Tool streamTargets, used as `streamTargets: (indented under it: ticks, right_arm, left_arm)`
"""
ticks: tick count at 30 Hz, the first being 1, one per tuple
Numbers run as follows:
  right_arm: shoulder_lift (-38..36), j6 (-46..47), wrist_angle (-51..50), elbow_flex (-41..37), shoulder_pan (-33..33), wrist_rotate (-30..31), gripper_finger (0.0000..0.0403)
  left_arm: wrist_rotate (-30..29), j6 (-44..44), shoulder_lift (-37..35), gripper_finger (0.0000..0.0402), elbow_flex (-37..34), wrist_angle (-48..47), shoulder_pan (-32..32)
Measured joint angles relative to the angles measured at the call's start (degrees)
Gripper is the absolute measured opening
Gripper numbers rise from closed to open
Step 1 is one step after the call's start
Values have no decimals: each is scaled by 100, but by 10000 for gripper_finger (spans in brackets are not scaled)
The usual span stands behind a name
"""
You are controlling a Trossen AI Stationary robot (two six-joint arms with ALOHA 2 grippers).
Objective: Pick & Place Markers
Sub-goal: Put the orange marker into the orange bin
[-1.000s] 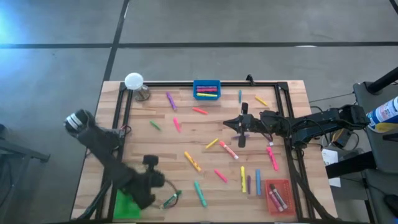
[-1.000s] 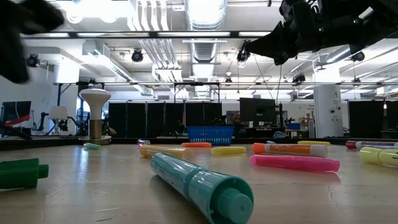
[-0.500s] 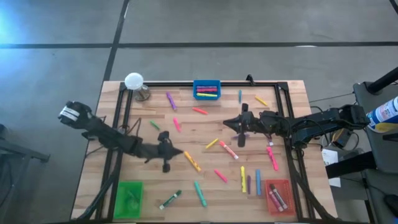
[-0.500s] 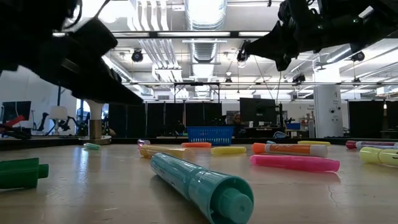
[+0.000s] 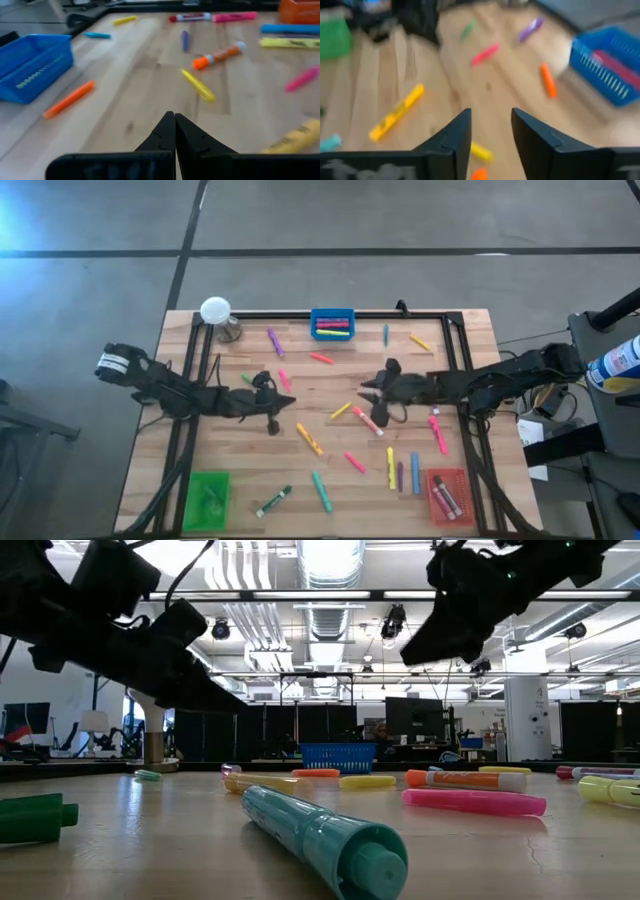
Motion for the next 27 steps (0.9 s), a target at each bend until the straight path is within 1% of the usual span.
streamTargets:
  ticks: [4, 8, 10, 12, 15, 22, 27]
  right_arm:
    - [467, 662, -1158, 380, 212, 65, 178]
    - [935, 1451, -2301, 715, 365, 70, 205]
    - [1126, 2124, -2603, 821, 380, 33, 213]
    - [1293, 2604, -2692, 859, 374, -178, 217]
    - [1542, 2730, -2643, 895, 389, -487, 219]
    - [2164, 2666, -2619, 1218, 348, -503, 219]
    - [2684, 2294, -2621, 1613, 264, -519, 215]
  left_arm:
    - [-17, -299, 0, 0, -11, 120, 130]
    - [-13, -390, 0, 0, -22, -48, 130]
    - [7, -431, 5, 0, -24, -131, 130]
    - [9, -449, 25, 0, -24, -124, 130]
    - [7, -452, 28, 0, -24, -97, 130]
    - [7, -463, 28, 0, -24, -84, 130]
    - [-25, -472, 28, 0, -24, -72, 130]
